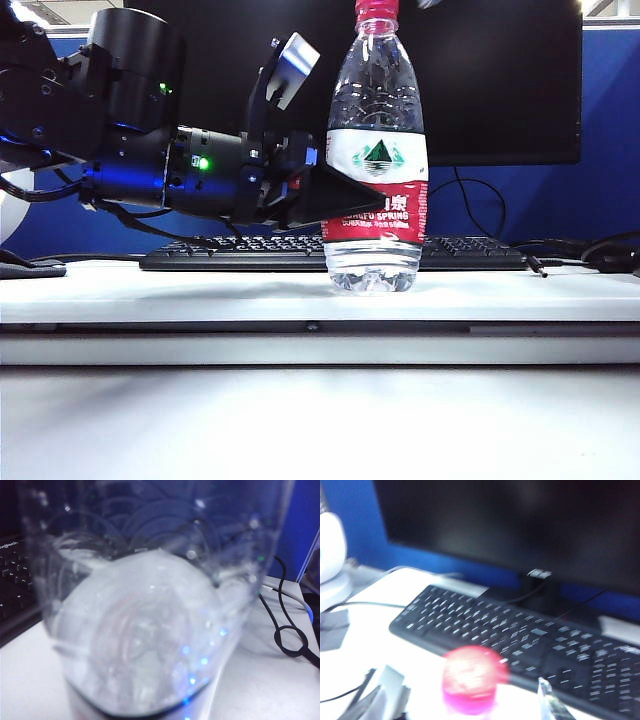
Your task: Unscrew the cap from the plastic bottle on the table.
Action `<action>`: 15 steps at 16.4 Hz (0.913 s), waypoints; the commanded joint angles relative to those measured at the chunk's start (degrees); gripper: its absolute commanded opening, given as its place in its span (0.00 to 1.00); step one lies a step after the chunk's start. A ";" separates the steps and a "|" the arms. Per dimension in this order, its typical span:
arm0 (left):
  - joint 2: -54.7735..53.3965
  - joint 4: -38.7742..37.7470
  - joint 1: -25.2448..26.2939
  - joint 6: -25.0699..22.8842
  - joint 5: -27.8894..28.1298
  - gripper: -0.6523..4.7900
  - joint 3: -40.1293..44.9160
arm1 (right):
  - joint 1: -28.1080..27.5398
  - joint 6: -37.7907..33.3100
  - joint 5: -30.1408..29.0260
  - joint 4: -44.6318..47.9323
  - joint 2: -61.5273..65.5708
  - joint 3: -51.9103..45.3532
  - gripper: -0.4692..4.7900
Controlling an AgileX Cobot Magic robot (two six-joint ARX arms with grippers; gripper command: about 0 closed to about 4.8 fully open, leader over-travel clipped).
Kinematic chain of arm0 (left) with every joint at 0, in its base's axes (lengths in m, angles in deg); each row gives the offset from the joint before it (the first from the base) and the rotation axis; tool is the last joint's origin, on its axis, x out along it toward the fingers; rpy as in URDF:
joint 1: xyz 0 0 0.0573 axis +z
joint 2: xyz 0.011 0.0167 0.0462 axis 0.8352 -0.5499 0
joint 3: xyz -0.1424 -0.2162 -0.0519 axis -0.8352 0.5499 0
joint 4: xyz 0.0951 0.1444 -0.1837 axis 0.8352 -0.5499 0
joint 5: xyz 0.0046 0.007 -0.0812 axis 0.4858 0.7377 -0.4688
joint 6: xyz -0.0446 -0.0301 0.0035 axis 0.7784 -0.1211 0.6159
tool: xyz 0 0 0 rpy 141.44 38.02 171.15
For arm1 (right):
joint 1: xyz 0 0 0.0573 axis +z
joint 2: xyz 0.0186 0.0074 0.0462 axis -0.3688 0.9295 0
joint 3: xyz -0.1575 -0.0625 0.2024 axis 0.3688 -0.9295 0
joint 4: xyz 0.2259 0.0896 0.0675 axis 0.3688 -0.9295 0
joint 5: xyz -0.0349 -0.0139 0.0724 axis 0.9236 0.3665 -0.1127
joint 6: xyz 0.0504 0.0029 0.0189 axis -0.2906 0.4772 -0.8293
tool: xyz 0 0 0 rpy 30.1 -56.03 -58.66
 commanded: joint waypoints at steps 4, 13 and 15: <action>-0.46 -3.43 0.02 -0.17 0.52 0.18 0.39 | 0.04 -1.86 0.46 5.25 3.06 0.20 0.82; -0.46 -3.43 0.02 -0.17 0.52 0.18 0.39 | -1.38 -1.88 -0.04 6.01 3.76 0.20 0.52; -0.46 -3.45 0.02 -0.17 0.52 0.18 0.39 | -1.40 -1.86 -0.44 6.45 3.78 0.20 0.44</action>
